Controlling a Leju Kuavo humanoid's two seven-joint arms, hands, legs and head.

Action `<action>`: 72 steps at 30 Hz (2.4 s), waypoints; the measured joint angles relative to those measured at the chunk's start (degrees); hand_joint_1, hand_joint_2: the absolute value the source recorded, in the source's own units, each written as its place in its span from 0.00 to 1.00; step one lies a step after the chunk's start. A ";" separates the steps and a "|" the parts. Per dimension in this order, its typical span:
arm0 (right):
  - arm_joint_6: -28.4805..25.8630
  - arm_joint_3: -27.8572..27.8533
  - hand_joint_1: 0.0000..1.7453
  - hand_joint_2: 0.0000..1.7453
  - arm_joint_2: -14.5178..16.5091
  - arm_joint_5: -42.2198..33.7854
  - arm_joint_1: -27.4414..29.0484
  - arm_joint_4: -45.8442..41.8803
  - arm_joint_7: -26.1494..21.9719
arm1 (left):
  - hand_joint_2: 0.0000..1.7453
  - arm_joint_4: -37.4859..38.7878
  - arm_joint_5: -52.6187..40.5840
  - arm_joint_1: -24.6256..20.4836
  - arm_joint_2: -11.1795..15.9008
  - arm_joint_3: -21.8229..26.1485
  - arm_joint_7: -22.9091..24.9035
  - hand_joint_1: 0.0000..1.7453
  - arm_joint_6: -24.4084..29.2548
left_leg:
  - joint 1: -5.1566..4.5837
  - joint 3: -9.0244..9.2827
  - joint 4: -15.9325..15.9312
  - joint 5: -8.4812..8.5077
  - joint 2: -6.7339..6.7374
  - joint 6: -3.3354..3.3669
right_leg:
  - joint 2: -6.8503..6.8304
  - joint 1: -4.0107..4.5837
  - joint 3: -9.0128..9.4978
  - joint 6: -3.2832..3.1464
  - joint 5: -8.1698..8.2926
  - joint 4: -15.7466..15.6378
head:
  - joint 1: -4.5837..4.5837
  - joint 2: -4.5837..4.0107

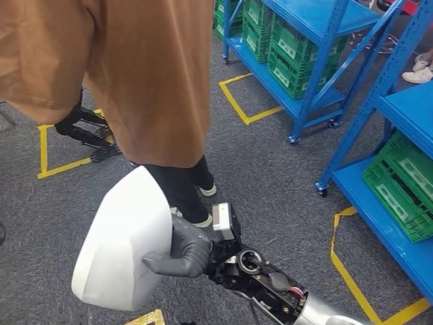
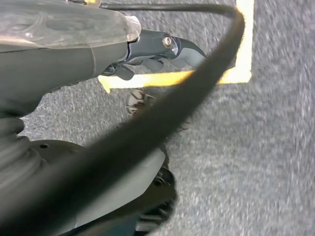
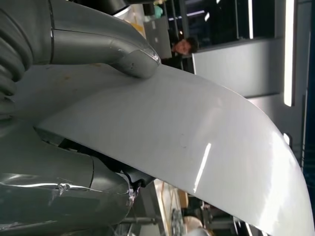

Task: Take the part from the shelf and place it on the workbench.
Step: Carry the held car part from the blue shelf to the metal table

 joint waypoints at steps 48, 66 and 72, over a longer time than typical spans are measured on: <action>-2.00 2.80 0.99 1.00 -0.85 -0.25 -1.71 1.15 -0.06 | 1.00 -0.02 -1.17 -1.59 0.57 -0.81 1.79 0.00 0.75 | -1.12 5.95 -10.04 3.13 -4.92 3.17 | 6.72 0.03 -5.97 1.85 -4.40 11.37 | 2.36 0.00; -1.58 2.99 0.99 1.00 -1.03 -0.08 -2.32 1.70 0.87 | 1.00 -0.04 -1.10 -1.83 0.49 -1.40 2.07 0.00 0.79 | -0.27 4.98 -9.42 3.50 2.92 0.66 | -2.05 0.64 -0.47 1.85 -0.35 0.69 | 0.00 0.00; -1.32 3.23 0.99 1.00 -0.98 0.00 -2.57 1.83 0.67 | 1.00 -0.04 -1.02 -1.69 0.63 -1.47 1.99 0.00 0.79 | -0.41 5.34 -9.54 3.39 -1.00 3.19 | 3.36 -0.04 -5.38 2.98 -7.33 12.87 | 1.73 0.00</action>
